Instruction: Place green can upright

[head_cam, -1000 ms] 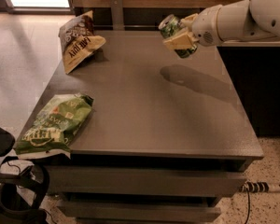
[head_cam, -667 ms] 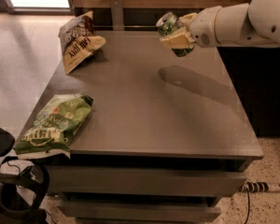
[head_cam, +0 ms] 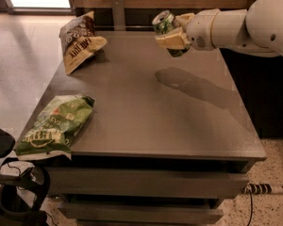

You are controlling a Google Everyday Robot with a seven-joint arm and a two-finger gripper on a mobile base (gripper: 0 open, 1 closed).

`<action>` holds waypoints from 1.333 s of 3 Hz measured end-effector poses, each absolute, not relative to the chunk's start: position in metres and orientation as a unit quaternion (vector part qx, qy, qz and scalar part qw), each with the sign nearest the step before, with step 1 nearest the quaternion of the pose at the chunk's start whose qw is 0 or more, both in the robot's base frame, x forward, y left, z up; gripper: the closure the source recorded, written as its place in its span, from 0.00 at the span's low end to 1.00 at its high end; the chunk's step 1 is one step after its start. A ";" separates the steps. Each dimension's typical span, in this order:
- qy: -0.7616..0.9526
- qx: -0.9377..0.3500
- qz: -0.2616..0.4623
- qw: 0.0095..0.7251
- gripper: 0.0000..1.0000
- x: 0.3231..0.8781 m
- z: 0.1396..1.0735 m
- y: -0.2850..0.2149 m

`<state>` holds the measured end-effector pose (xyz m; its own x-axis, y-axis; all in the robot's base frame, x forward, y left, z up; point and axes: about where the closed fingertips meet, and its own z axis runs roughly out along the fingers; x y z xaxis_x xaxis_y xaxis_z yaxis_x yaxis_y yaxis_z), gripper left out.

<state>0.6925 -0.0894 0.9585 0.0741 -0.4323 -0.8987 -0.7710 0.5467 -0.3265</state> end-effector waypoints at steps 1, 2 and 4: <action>0.660 -0.445 0.170 0.581 1.00 0.692 0.956 -0.087; 0.662 -0.422 0.197 0.587 1.00 0.687 0.956 -0.089; 0.656 -0.367 0.254 0.608 1.00 0.679 0.951 -0.096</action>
Offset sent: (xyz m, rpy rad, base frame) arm -0.0185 -0.0159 -0.0017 0.2539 0.0860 -0.0230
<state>0.6788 -0.0957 0.9505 0.0102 -0.1735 -0.9848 -0.7906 0.6016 -0.1142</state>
